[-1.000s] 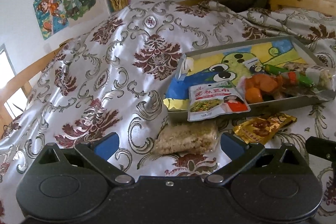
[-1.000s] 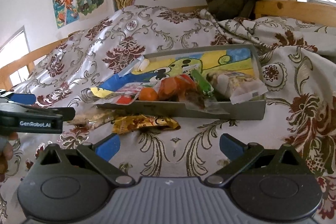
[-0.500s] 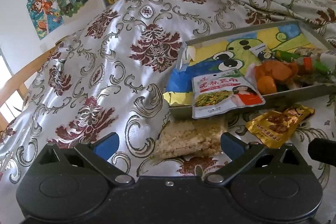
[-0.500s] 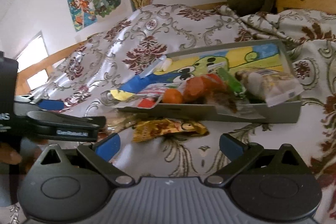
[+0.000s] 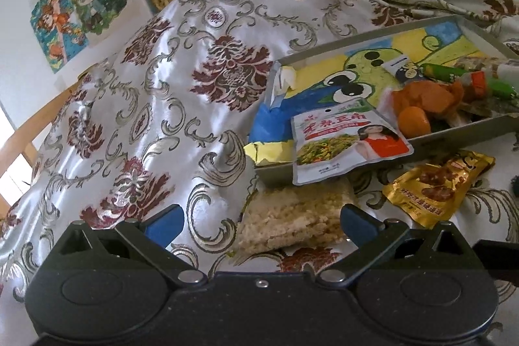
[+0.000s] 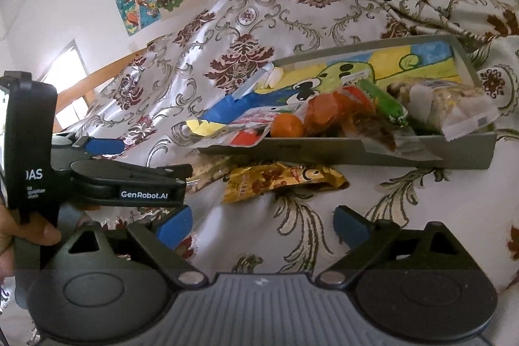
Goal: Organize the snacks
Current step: 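Lower the left tool toward the rice cake while the right tool approaches the gold wrapper, then grasp the rice cake with the left tool while the right tool grasps the gold wrapper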
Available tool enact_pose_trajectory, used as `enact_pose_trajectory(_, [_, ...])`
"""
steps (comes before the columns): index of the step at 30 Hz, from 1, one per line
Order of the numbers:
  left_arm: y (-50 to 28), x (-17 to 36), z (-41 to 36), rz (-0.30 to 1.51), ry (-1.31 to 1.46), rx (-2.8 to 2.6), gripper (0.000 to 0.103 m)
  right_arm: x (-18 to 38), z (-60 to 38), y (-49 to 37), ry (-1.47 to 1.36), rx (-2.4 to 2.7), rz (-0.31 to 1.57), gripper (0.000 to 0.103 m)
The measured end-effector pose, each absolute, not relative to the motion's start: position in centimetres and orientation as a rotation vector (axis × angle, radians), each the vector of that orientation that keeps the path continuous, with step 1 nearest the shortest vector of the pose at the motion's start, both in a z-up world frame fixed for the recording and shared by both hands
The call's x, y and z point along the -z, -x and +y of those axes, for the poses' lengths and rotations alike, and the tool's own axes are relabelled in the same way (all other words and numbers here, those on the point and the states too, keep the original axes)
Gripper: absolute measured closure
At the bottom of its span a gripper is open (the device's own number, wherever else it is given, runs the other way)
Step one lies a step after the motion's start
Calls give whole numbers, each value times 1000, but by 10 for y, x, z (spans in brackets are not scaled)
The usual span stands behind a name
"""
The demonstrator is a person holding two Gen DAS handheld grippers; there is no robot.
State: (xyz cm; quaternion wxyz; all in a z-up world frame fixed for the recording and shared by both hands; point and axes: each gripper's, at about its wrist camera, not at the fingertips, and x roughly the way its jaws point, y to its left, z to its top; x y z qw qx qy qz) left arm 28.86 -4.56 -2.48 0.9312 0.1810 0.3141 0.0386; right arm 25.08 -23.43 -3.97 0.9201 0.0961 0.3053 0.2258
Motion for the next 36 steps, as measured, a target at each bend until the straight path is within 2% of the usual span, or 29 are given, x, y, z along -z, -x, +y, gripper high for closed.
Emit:
enact_pose_trajectory(6, [-296,23,-35,675,-293,-53,1,42,-231,-258,-214,-462,629,8])
enact_pose_trajectory(25, [-274,22,13,845,346,-200,1,49,-233,-270,-287,-449,657,8])
enact_pose_trajectory(36, [-281,30,10,866,362,-244,1,51,-231,-270,-278,-444,662,8])
